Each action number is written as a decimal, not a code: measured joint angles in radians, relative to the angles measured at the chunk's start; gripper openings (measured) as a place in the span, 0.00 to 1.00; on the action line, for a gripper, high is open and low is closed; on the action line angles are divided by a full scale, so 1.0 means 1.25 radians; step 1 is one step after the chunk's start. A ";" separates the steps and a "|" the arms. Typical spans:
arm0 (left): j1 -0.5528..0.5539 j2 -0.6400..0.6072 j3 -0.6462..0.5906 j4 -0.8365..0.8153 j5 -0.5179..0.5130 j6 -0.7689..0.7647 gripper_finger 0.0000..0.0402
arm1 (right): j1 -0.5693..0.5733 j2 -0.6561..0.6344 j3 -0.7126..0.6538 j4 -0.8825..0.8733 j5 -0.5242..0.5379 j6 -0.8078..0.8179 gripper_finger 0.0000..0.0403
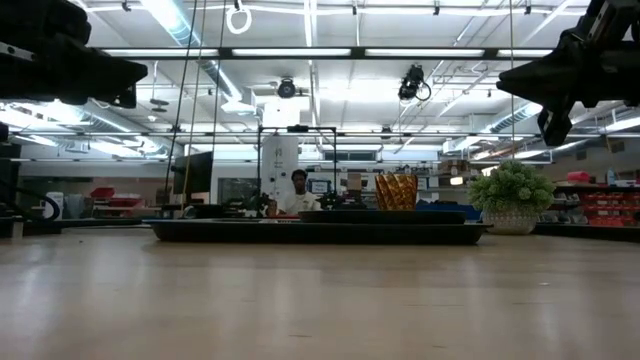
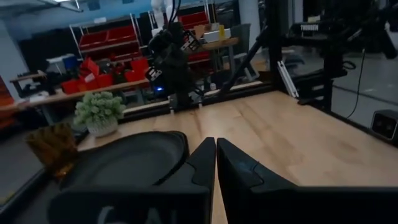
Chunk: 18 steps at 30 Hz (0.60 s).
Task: Pick and place plate/cup/fork/spoon on tray
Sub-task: Return to Home Position
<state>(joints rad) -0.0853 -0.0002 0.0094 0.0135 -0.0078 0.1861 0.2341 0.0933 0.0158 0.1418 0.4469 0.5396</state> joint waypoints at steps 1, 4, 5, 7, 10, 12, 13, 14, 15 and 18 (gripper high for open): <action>0.000 0.000 0.000 0.000 0.000 0.011 0.06 | 0.000 0.000 0.000 0.000 0.000 0.000 0.12; -0.004 0.000 0.000 0.001 0.000 0.043 0.06 | 0.000 0.000 0.000 0.000 0.000 0.000 0.12; -0.007 0.000 0.000 0.003 0.000 0.045 0.06 | 0.000 0.000 0.000 0.000 0.000 0.000 0.12; -0.012 0.000 -0.002 0.020 0.002 0.044 0.06 | 0.000 0.000 0.000 0.000 0.000 0.000 0.12; -0.018 0.001 -0.002 0.066 0.007 0.044 0.06 | 0.000 0.000 0.000 0.000 0.000 0.000 0.12; -0.025 0.000 -0.002 0.088 0.006 0.044 0.06 | 0.000 0.000 0.000 0.000 0.000 0.000 0.12; -0.029 0.000 -0.002 0.089 0.007 0.044 0.06 | 0.000 0.000 0.000 0.000 0.000 0.000 0.12; -0.031 0.001 -0.002 0.092 0.007 0.043 0.06 | 0.000 0.000 0.000 0.000 0.000 0.000 0.12; -0.034 0.001 -0.002 0.095 0.006 0.043 0.06 | 0.000 0.000 0.000 0.000 0.000 0.000 0.12; -0.035 0.001 -0.002 0.097 0.005 0.043 0.06 | 0.000 0.000 0.000 0.000 0.000 0.000 0.12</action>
<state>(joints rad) -0.1287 0.0006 0.0071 0.1352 -0.0017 0.2401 0.2342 0.0933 0.0162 0.1419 0.4465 0.5396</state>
